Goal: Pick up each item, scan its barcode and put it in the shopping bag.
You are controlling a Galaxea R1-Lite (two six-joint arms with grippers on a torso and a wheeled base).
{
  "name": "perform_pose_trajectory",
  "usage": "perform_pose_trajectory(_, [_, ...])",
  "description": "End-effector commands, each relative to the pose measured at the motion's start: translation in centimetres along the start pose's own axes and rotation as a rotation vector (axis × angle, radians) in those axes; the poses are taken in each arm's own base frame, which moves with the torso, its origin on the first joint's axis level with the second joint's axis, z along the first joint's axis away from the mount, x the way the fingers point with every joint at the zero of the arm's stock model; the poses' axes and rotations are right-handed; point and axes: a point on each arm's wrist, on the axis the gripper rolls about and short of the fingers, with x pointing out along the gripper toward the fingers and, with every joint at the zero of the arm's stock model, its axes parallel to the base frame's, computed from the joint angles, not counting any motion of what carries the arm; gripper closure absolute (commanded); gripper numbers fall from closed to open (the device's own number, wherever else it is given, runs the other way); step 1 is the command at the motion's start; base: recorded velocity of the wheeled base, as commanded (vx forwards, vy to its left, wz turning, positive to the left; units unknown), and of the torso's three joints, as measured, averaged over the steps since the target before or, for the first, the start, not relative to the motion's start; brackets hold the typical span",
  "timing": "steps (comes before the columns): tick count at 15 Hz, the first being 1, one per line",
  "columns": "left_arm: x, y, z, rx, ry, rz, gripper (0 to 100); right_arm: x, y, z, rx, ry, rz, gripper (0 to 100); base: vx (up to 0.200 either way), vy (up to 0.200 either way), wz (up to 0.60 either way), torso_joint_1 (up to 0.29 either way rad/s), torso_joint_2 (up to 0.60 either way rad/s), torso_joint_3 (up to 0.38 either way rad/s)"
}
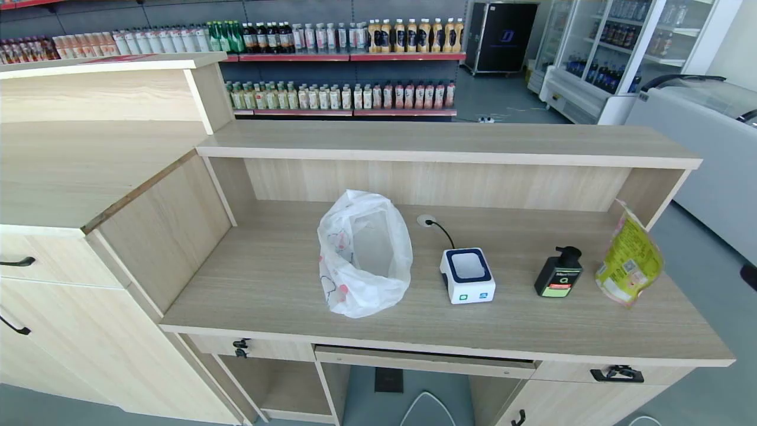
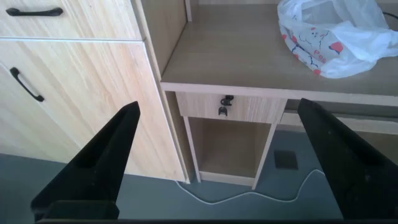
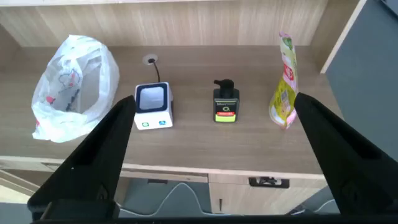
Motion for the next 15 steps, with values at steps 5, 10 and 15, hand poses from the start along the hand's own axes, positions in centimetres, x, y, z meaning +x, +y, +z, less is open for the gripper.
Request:
perform_pose_trajectory(5, [0.0,0.0,0.0,0.000,0.000,0.000,0,13.1,-3.6,-1.0,-0.101,0.180,0.012,0,0.000,0.000,0.00,0.000,0.00,0.000])
perform_pose_trajectory(10, [0.0,0.0,0.0,0.000,0.000,0.001,0,15.2,-4.7,-4.3,-0.122,0.291,-0.026,0,0.000,0.000,0.00,0.000,0.00,0.000])
perform_pose_trajectory(15, [0.0,0.0,0.0,0.000,0.000,0.001,0,15.9,-5.7,-8.9,-0.135,0.453,-0.068,0,0.000,0.000,0.00,0.000,0.00,0.000])
